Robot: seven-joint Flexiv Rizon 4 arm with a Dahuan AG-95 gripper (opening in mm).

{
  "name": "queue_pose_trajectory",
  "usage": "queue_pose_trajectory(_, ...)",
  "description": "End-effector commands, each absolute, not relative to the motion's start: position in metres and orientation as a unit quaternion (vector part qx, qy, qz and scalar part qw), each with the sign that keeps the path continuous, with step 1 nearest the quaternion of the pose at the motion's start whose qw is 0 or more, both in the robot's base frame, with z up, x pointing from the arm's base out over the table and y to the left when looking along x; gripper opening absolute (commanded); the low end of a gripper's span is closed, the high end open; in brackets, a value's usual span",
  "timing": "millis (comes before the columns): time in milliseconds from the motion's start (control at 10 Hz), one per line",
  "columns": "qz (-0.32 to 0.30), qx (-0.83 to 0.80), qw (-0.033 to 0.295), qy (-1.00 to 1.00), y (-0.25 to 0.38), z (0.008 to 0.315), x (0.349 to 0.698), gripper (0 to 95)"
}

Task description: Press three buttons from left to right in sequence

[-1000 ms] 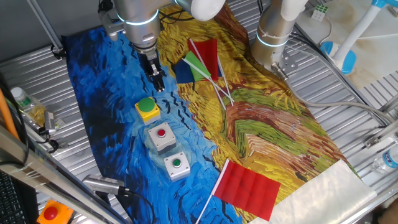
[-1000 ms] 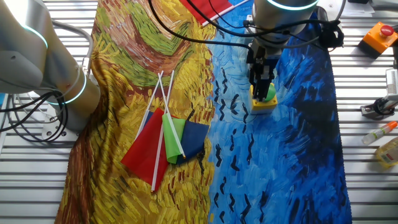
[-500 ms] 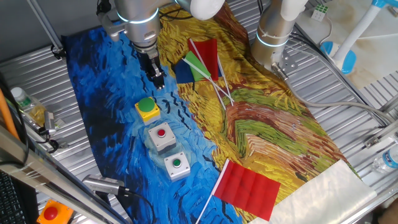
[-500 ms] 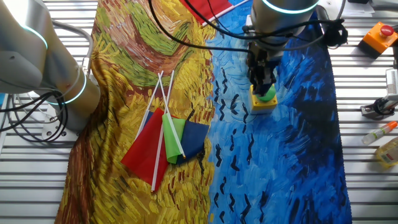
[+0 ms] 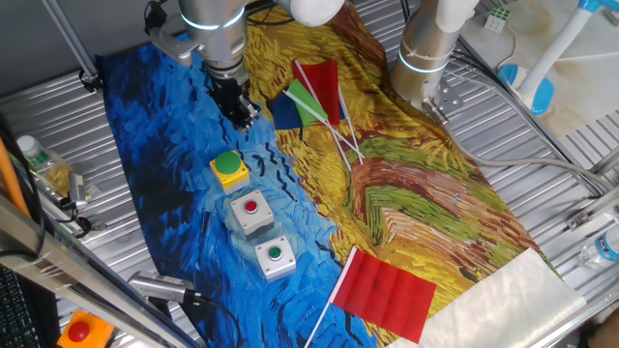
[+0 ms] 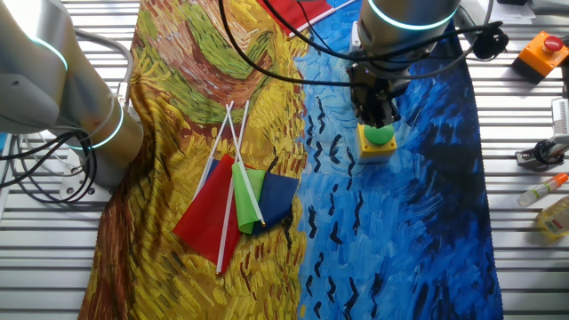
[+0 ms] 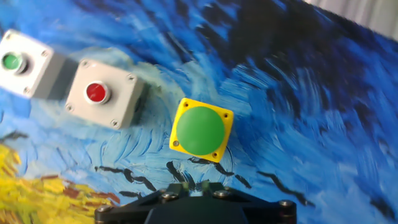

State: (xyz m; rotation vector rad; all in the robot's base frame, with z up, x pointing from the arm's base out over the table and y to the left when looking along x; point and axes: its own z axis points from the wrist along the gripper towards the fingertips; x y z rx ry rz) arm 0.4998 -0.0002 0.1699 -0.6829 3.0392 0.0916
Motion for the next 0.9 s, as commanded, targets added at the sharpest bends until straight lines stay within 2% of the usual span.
queue_pose_trajectory(100, 0.03, -0.227, 0.012, 0.973, 0.0, 0.17, 0.5, 0.0)
queue_pose_trajectory(900, 0.03, -0.212, 0.003, 0.977, 0.0, 0.17, 0.5, 0.0)
